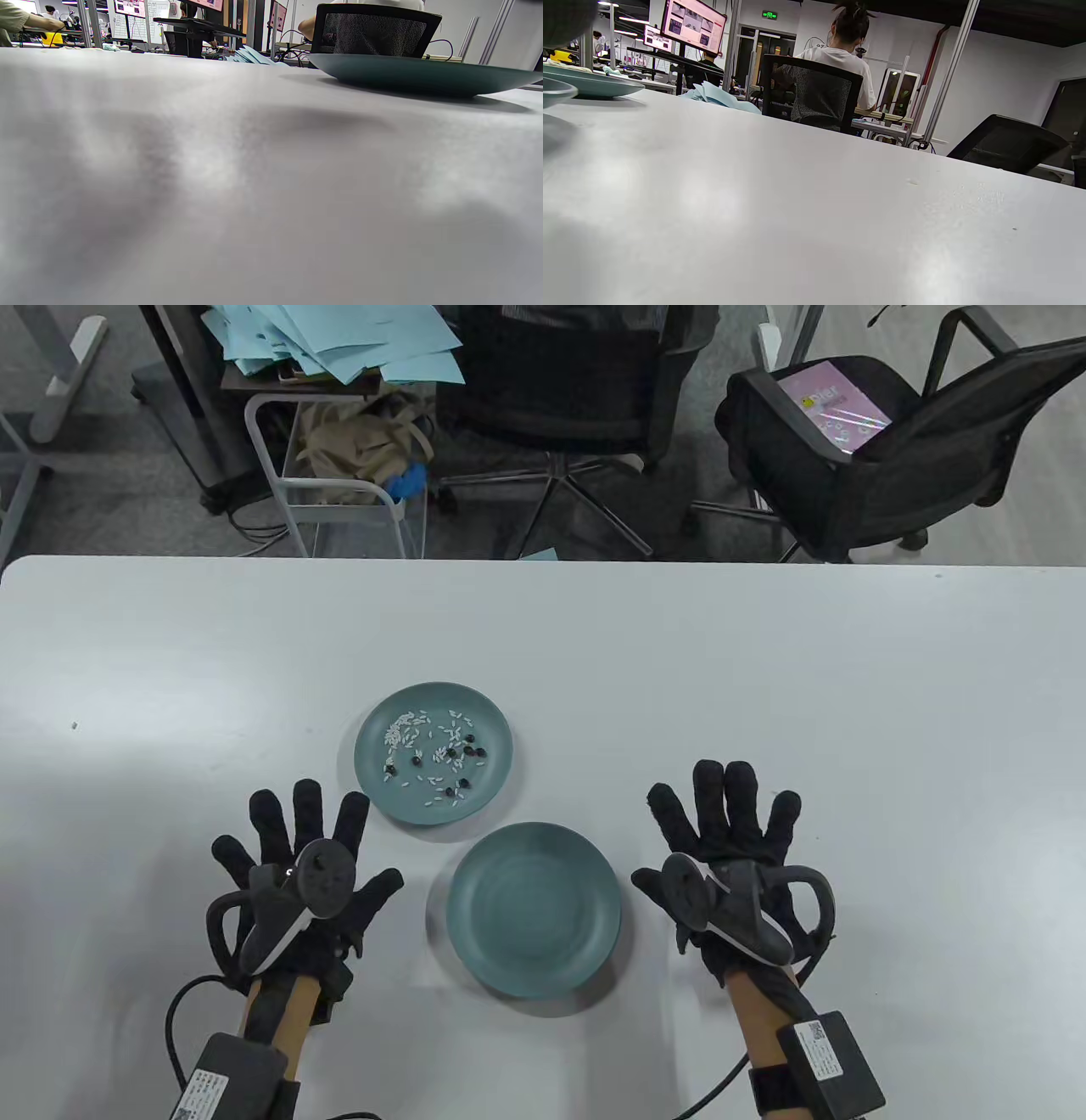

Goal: Pick coffee beans with hand pinch into plate

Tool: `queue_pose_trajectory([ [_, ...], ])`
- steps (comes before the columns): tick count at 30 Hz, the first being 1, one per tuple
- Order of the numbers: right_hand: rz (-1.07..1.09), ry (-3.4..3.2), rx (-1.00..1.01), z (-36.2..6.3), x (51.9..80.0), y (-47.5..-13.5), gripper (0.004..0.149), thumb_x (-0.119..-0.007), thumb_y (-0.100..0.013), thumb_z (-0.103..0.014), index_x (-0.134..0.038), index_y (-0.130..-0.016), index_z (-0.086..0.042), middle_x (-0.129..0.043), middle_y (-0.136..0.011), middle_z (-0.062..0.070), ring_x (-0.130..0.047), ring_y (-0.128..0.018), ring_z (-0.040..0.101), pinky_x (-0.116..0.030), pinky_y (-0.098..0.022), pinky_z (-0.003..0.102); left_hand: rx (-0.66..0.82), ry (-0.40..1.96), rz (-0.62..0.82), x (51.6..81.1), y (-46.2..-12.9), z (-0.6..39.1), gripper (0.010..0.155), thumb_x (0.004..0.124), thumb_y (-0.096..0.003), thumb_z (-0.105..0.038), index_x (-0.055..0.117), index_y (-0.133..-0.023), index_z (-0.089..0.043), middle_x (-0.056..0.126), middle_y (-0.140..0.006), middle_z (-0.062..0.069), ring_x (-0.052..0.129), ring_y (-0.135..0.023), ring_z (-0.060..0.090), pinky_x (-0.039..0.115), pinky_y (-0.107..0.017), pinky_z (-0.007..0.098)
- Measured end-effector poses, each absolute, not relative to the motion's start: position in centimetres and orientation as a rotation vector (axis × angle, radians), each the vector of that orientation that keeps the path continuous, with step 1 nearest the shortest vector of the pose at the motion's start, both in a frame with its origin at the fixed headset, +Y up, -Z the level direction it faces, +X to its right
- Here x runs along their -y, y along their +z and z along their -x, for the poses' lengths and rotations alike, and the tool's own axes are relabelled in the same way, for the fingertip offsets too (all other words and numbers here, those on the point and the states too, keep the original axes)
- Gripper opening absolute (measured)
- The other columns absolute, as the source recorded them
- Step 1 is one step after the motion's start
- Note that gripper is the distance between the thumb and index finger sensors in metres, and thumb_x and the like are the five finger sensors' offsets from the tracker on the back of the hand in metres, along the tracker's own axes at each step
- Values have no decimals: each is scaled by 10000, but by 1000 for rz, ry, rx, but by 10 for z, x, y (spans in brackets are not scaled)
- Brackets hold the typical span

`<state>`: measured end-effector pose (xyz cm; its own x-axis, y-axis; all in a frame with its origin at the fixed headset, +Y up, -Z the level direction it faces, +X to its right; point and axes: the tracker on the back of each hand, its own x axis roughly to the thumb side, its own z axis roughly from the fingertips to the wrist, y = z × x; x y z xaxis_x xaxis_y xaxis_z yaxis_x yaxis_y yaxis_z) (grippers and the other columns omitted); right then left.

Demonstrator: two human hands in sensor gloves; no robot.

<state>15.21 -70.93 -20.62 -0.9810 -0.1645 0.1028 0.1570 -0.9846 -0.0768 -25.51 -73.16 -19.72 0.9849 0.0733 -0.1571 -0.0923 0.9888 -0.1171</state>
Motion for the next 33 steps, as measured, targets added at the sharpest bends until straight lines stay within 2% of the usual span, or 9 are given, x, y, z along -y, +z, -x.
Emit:
queue_pose_trajectory([
  [13, 151, -2997, -105, -151, 708, -206, 828, -617, -385, -793, -78, -953, -524, 117, -1077, -33, 153, -999, 289, 2, -648, 682, -151, 119, 143, 733, -198, 254, 857, 596, -299, -798, 55, -930, -587, -157, -1023, -194, -171, -1005, 269, -18, -637, 695],
  [22, 168, -2978, -108, -148, 710, -209, 783, -625, -391, -780, -144, -962, -544, 59, -1099, -119, 130, -1007, 296, -8, -652, 678, -178, 187, 178, 737, -204, 254, 845, 590, -311, -787, 56, -933, -583, -132, -1041, -191, -144, -1023, 272, -2, -652, 691],
  [29, 170, -2993, -92, -148, 710, -211, 777, -628, -395, -774, -158, -968, -542, 38, -1110, -110, 105, -1021, 283, -21, -660, 679, -347, 345, 294, 726, -231, 265, 857, 602, -328, -770, 83, -971, -542, -60, -1088, -155, -32, -1091, 214, 91, -743, 655],
  [33, 199, -2979, -81, -143, 710, -210, 775, -628, -399, -769, -159, -971, -539, 28, -1114, -104, 91, -1028, 280, -29, -663, 680, -535, 460, 393, 719, -253, 270, 835, 637, -363, -730, 220, -1030, -447, 141, -1141, -114, 198, -1126, 205, 260, -811, 576],
])
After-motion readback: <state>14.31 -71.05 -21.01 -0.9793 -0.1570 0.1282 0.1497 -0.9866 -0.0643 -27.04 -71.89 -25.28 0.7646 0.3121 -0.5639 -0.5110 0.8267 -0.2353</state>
